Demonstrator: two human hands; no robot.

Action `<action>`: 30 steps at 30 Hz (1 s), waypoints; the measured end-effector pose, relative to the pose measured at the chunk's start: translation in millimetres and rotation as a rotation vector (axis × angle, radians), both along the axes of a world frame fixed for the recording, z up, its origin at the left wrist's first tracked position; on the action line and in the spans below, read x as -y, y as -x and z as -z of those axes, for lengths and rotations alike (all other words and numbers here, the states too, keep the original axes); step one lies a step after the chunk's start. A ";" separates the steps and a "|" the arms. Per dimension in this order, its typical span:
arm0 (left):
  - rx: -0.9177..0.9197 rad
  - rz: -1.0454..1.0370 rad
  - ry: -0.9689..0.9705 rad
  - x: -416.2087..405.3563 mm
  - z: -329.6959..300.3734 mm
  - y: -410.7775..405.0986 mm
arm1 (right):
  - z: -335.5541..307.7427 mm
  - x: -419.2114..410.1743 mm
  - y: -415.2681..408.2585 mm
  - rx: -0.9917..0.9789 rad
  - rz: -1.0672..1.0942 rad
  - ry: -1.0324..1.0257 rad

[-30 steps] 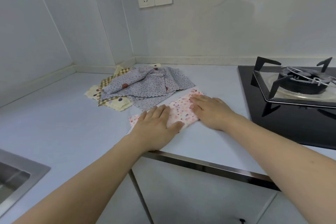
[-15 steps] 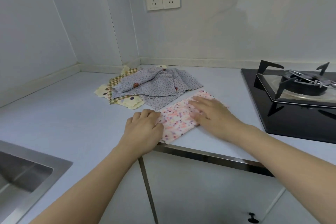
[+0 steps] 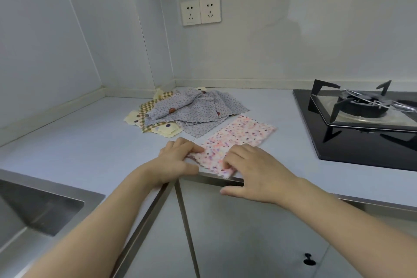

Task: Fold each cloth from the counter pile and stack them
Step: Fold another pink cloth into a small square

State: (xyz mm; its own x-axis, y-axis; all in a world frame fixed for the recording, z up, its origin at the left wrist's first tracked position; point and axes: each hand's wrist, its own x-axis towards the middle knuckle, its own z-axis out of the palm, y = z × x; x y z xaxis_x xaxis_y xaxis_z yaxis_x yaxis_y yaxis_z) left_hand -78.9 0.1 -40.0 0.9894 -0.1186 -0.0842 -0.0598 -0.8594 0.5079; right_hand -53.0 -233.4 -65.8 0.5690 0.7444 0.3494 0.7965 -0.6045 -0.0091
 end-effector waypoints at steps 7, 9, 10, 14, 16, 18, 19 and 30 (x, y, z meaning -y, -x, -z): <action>0.121 0.141 -0.029 2.6 9.9 3.2 | -4.0 11.7 11.5 0.113 0.022 -0.175; 0.124 0.154 0.181 3.5 9.6 4.5 | -9.8 21.9 13.1 0.000 0.040 -0.235; 0.125 0.164 0.304 5.2 8.9 4.8 | -11.9 26.6 12.8 -0.049 0.038 -0.251; 0.087 0.124 0.681 19.8 6.8 4.4 | -20.3 33.8 7.6 -0.246 -0.002 -0.385; 0.105 0.067 0.739 26.0 4.8 1.3 | -26.6 34.8 -4.5 -0.290 0.003 -0.437; 0.158 0.002 0.759 30.2 0.9 -4.1 | -33.5 36.8 -22.5 -0.319 0.033 -0.450; 0.191 -0.036 0.752 33.4 -2.8 -8.5 | -36.8 38.5 -32.3 -0.340 0.051 -0.466; 0.242 -0.169 0.123 75.5 12.3 -128.6 | -4.9 57.1 -125.9 -0.242 0.426 -0.259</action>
State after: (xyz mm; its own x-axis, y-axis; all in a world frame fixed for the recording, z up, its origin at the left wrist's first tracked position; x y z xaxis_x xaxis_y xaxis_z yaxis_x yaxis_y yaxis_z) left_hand 49.7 -75.4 -52.3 0.9855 0.0541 0.1606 -0.0534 -0.8002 0.5974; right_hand 72.9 -290.5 -60.8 0.8876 0.3383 0.3128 0.4392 -0.8264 -0.3525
